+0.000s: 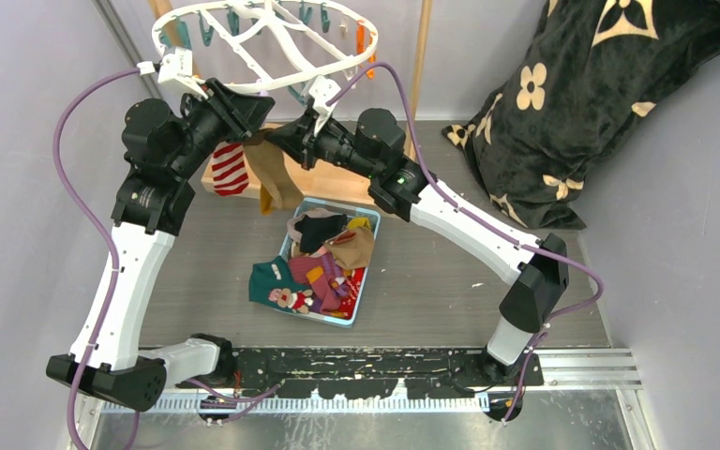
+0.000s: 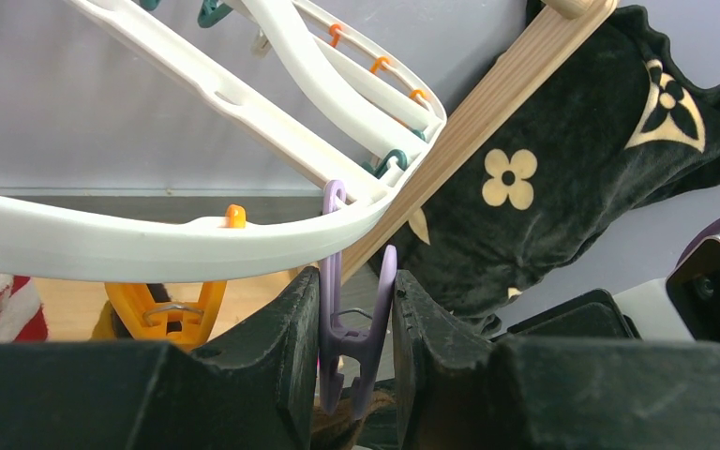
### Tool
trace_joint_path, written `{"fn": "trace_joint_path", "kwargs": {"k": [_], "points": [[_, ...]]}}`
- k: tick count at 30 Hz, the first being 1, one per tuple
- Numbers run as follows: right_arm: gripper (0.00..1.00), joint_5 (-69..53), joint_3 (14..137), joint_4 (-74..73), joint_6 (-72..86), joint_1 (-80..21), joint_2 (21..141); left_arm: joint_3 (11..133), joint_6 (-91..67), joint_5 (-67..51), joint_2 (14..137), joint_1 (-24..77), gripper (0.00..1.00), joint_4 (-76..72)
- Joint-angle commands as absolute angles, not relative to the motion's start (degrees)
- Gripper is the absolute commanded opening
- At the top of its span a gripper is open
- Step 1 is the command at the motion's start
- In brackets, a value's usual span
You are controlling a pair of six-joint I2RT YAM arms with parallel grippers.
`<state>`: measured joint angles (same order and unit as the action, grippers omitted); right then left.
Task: Clip the socks to the hanger
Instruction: Clamp the sock onto the hanger.
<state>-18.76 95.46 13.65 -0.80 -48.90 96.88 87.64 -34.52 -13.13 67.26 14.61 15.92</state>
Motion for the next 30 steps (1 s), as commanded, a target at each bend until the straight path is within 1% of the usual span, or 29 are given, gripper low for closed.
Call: {"fn": "trace_joint_path", "kwargs": {"k": [1,30], "points": [[0.01,-19.11,98.11,17.43,-0.05,-48.96,95.64,90.19,-34.33,-13.79,66.72,14.59,0.00,12.86],[0.01,-18.97,98.22,19.82,5.43,-47.90,95.79,89.52,-33.96,-14.73,66.56,14.61,0.00,12.41]]}}
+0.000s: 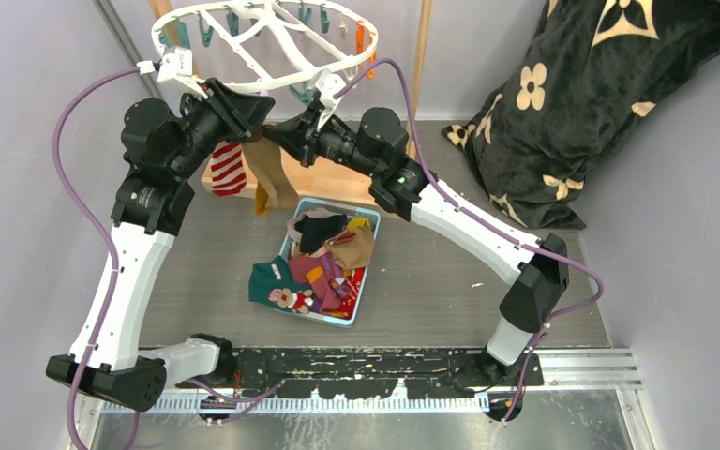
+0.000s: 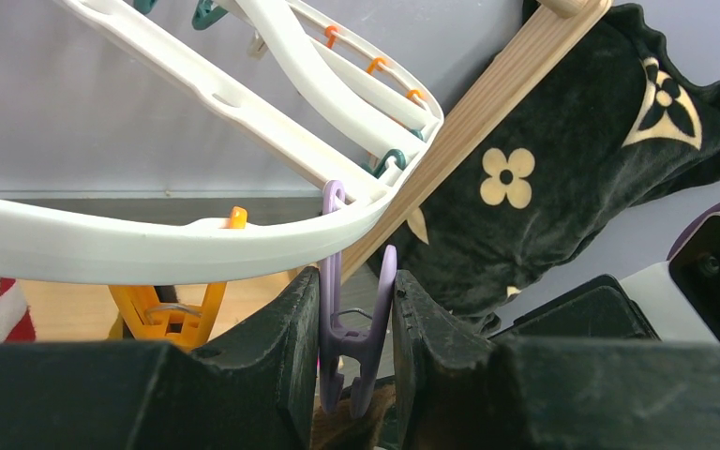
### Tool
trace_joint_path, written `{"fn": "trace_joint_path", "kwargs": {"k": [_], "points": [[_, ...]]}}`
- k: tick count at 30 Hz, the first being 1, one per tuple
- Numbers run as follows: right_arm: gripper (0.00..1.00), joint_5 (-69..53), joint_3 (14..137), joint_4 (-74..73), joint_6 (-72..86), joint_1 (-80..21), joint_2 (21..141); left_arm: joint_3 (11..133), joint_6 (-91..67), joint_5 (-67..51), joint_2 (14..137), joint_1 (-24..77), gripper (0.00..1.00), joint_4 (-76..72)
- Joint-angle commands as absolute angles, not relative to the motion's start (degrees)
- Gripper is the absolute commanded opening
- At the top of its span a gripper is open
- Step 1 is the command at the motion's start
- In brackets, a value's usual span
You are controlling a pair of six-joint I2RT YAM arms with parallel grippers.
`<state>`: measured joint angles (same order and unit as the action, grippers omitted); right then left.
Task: Clip the socks to the hanger
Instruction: Clamp the sock onto the hanger.
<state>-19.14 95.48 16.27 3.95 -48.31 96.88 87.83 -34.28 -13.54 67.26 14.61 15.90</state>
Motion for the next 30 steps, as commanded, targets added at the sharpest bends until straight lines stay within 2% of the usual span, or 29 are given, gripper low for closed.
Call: {"fn": "trace_joint_path", "kwargs": {"k": [1,14,30], "points": [[0.01,-18.93,98.05,19.76,5.53,-47.85,95.91,89.56,-33.94,-14.95,66.57,14.59,0.00,12.47],[0.01,-18.92,97.32,22.13,9.17,-47.11,97.94,89.28,-34.54,-16.26,66.54,14.60,0.00,11.69],[0.01,-20.06,92.80,28.29,16.24,-46.86,95.01,82.68,-36.36,-18.19,65.56,14.41,0.00,2.74]]}}
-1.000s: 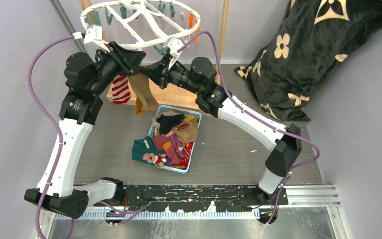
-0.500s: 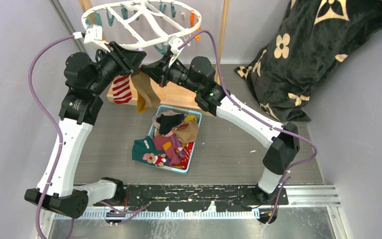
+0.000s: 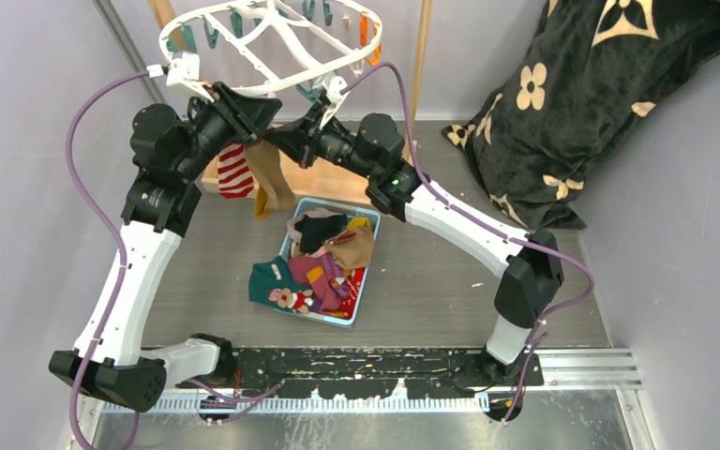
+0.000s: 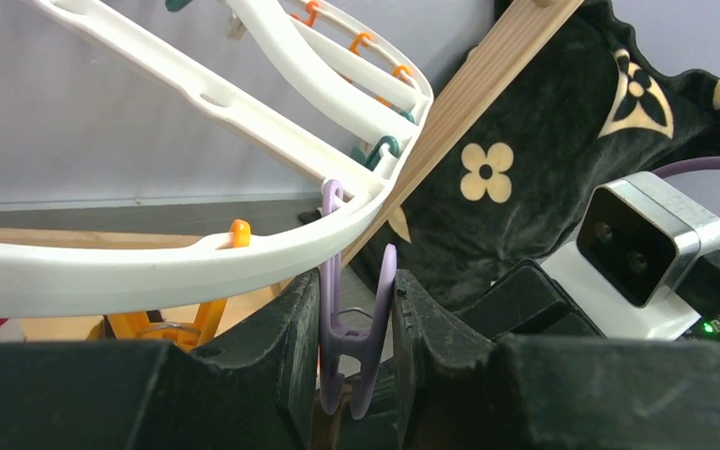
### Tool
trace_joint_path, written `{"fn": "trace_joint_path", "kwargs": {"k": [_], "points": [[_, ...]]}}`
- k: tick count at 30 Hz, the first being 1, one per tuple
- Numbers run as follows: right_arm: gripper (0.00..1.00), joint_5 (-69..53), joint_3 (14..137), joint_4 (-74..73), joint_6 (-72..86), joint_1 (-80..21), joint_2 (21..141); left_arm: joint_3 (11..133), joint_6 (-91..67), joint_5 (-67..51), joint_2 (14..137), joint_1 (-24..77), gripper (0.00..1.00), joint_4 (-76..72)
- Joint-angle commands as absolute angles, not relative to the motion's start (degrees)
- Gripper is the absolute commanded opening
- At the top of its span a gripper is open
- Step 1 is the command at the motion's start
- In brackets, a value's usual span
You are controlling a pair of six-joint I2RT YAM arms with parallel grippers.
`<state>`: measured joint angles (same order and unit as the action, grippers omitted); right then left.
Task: Clip the socks to the hanger
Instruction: Clamp the sock onto the hanger.
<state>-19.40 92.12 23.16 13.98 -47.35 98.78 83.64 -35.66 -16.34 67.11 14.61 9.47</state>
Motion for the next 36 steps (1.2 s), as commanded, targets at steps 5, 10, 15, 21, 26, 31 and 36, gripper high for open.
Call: {"fn": "trace_joint_path", "kwargs": {"k": [5,10,15,21,26,31,36], "points": [[0.01,-22.62,91.16,28.39,18.20,-46.28,94.49,81.05,-34.43,-19.63,65.45,14.33,0.00,0.31],[0.01,-23.62,89.86,28.89,20.36,-45.44,93.65,79.41,-32.55,-21.48,64.96,14.33,0.00,-2.57],[0.01,-24.38,90.42,30.30,23.64,-44.03,94.27,79.18,-31.93,-21.67,65.13,14.33,0.00,-3.14],[0.01,-24.30,91.33,29.70,24.87,-43.02,95.00,79.53,-31.70,-21.56,65.34,14.39,0.00,-3.47],[0.01,-22.97,91.44,27.60,25.17,-42.78,95.22,79.30,-31.83,-21.42,65.20,14.33,0.00,-3.59],[0.01,-21.84,91.12,25.57,25.08,-42.78,94.96,79.12,-31.88,-20.94,65.12,14.33,0.00,-4.04],[0.01,-21.84,90.42,25.55,25.54,-42.84,94.80,78.56,-31.81,-20.65,65.12,14.33,0.00,-4.22]]}}
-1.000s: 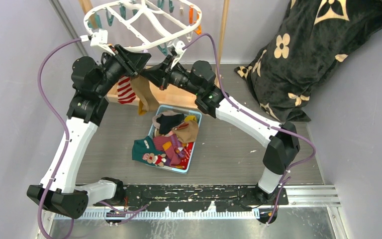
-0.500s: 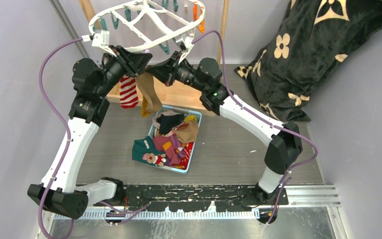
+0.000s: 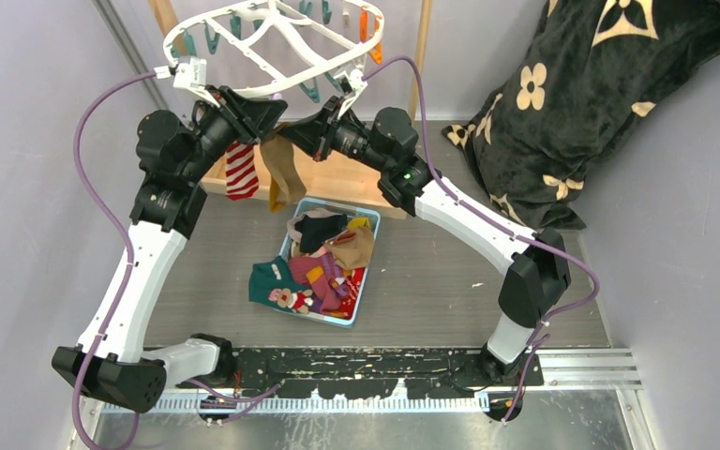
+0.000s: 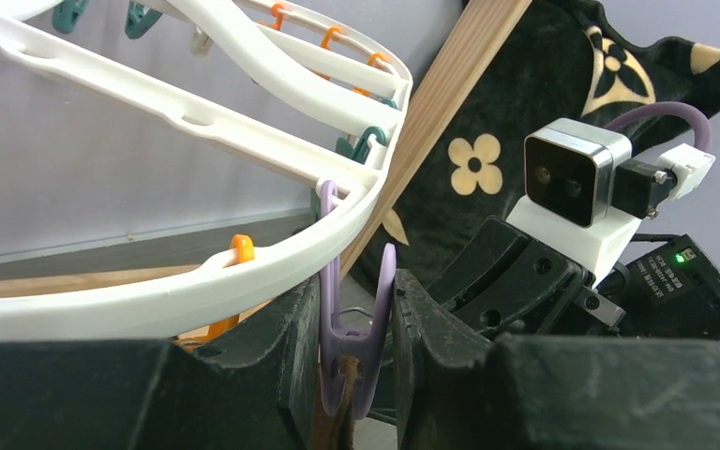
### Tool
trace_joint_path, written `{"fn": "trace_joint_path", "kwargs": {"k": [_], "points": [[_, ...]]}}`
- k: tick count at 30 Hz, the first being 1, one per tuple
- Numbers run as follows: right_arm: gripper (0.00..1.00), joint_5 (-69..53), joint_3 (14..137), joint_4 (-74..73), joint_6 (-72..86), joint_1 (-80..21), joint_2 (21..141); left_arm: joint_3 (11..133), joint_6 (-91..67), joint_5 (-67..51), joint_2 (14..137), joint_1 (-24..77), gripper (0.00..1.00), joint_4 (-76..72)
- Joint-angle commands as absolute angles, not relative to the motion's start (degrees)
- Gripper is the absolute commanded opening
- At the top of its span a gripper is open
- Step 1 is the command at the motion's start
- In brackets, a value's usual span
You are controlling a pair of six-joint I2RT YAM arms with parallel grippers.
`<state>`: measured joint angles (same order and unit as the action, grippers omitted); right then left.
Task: Clip the socks to the hanger
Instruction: Clamp the sock onto the hanger.
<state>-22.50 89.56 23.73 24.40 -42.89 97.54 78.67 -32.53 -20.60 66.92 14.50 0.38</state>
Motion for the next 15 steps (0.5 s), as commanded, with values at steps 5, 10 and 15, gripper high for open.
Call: {"fn": "trace_joint_path", "kwargs": {"k": [5,10,15], "points": [[0.01,-20.80,88.55,25.93,25.92,-42.77,93.81,77.76,-31.70,-18.64,64.89,14.41,0.02,-2.12],[0.01,-19.55,86.35,24.43,24.28,-42.87,92.53,76.74,-30.69,-13.69,64.31,14.41,0.18,1.29],[0.01,-19.07,85.65,23.43,23.04,-42.74,91.99,75.29,-30.83,-12.93,64.25,14.46,0.27,1.32]]}}
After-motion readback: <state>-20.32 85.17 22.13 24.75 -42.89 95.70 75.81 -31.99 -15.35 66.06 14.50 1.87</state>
